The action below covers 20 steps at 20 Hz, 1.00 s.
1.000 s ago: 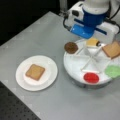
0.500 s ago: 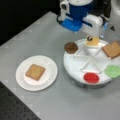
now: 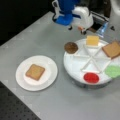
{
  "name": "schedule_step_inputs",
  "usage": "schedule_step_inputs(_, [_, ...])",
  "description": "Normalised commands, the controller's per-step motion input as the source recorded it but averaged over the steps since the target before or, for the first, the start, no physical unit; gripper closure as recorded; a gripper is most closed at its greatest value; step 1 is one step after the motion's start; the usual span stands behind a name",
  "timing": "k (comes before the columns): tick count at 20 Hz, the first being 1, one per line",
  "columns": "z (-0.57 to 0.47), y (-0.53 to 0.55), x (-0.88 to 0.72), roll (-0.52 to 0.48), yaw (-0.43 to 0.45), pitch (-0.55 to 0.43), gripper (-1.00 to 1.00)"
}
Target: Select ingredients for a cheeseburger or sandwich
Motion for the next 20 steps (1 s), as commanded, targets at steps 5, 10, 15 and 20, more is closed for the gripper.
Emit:
schedule_step_inputs(5, [-0.03,-0.27,0.28,0.444,0.118,0.117,-1.00])
schedule_step_inputs(10, [-0.01,-0.30,0.27,0.493,0.141,0.094,-1.00])
schedule_step_inputs(15, [-0.01,-0.38,0.28,0.477,0.154,0.099,-1.00])
schedule_step_inputs(20, [-0.10,-0.42,0.29,0.508,0.199,0.076,-1.00])
